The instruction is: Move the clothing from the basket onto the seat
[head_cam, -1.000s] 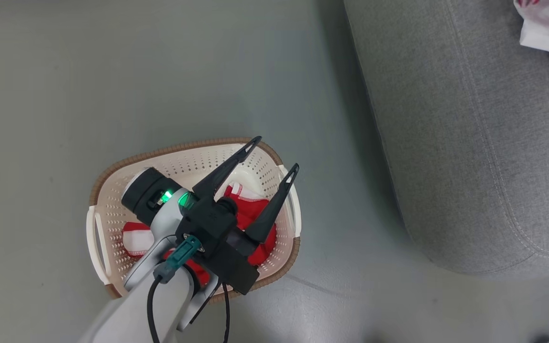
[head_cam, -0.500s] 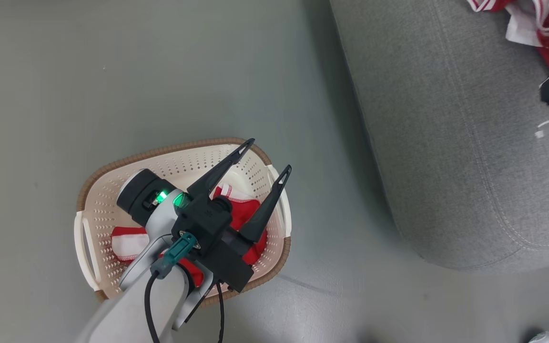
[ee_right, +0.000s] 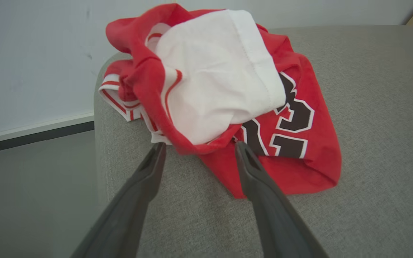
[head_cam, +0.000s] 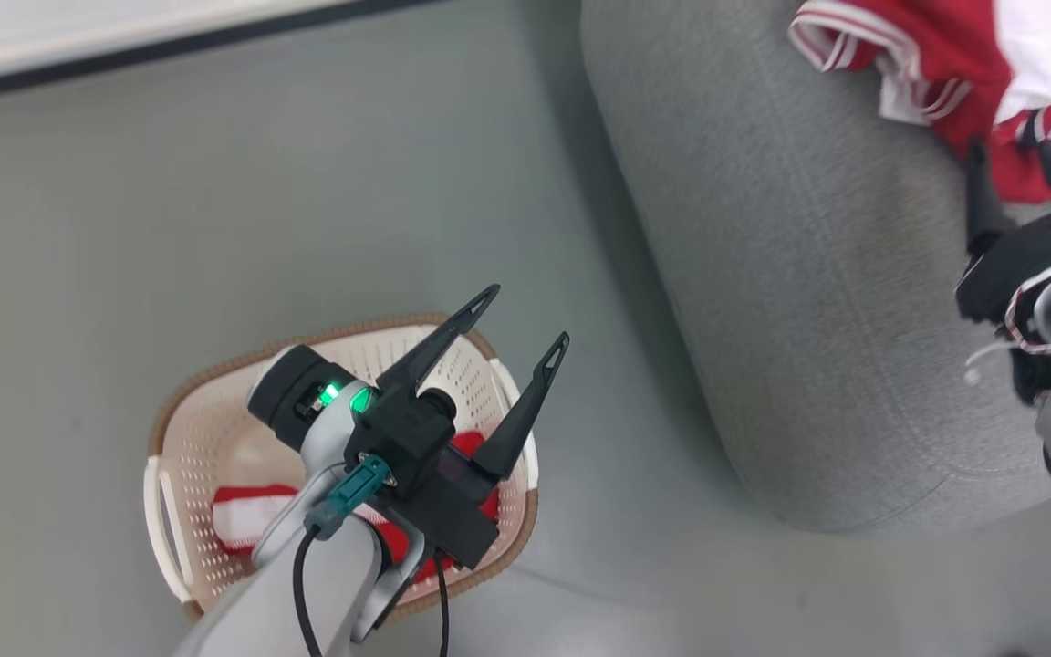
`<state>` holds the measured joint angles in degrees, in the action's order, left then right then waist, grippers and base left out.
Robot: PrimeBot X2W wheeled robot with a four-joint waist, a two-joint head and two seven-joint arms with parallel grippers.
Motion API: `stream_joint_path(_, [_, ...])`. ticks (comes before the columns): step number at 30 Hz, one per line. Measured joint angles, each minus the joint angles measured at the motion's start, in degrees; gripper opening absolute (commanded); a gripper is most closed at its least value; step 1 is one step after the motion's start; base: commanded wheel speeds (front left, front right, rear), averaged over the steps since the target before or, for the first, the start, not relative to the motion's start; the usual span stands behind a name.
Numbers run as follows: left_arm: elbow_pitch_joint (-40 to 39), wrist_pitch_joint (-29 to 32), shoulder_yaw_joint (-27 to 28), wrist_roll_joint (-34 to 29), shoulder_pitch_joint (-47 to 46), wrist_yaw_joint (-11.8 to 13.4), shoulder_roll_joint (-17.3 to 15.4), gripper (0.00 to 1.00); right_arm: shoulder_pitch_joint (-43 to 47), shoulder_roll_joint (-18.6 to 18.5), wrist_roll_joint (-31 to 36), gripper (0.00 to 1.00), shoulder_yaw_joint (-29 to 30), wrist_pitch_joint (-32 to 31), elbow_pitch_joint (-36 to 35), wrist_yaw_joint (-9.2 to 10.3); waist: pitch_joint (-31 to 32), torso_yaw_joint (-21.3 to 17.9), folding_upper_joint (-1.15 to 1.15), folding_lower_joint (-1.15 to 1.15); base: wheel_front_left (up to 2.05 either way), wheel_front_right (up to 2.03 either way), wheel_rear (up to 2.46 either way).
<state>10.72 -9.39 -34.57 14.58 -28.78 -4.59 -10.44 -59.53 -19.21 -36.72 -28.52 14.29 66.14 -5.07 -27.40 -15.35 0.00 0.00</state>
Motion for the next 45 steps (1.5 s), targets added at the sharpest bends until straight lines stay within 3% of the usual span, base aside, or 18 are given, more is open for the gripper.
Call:
stream_joint_path(12, [4.6, -2.8, 1.1, 3.1, 4.1, 0.2, 1.6, 1.0, 6.9, 1.1, 2.5, 1.0, -0.9, 0.0, -6.8, -0.49, 9.2, -0.7, -0.01, -0.01, 0.0, 0.0, 0.0])
stream_joint_path(28, [8.1, -4.5, 9.2, 8.7, 16.2, 5.8, 1.3, 1.0, 21.5, 3.8, 4.2, 1.0, -0.5, 0.2, -18.1, -0.87, 21.8, 4.2, -0.02, -0.02, 0.0, 0.0, 0.0])
stream_joint_path(35, [6.3, -4.7, 13.2, 10.1, 22.1, 7.8, -0.9, 1.0, 27.7, 4.9, 4.6, 1.0, 0.4, 0.2, -25.7, 0.7, 25.3, 9.1, -0.01, -0.01, 0.0, 0.0, 0.0])
stream_joint_path(45, [3.1, -4.9, 19.1, 10.7, 27.5, 9.8, -2.7, 1.0, 36.0, 5.7, 6.1, 1.0, 1.9, 0.2, -36.4, 4.68, 28.6, 14.8, -0.01, 0.0, 0.0, 0.0, 0.0])
